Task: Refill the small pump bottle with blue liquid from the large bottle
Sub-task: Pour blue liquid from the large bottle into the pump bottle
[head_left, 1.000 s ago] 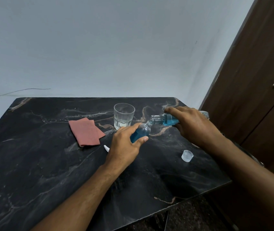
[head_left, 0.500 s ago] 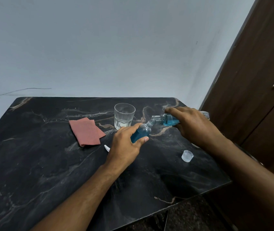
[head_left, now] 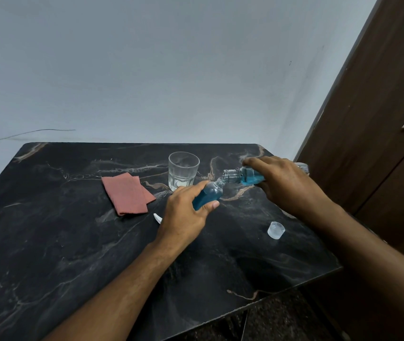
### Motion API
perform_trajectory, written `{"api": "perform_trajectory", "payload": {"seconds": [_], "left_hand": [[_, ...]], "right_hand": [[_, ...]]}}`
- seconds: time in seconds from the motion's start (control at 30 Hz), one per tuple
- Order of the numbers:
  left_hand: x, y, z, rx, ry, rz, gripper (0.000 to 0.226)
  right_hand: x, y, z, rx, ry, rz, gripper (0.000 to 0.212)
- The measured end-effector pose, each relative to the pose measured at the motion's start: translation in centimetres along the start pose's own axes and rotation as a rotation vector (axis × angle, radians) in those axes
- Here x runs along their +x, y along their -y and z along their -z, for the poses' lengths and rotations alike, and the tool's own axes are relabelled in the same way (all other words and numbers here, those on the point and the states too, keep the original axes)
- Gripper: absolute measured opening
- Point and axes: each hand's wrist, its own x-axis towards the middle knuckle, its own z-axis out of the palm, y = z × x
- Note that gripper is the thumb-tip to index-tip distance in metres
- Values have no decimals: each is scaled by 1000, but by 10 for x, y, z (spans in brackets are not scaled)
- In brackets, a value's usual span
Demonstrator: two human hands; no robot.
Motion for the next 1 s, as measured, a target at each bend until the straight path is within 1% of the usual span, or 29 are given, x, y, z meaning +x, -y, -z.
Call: {"api": "perform_trajectory", "payload": {"seconds": [0.6,0.9,1.0], "left_hand": [[-1,2,-1,-9,-4,-7,49],[-2,1,-1,-52,-6,25,47],[-2,-1,0,-81,2,43,51]], "right_hand": [[1,-3,-3,-13,-17,19,64],[-2,-3,-9,12,-25,-1,60],[-2,-3,-10,23,-32,-4,60]]}}
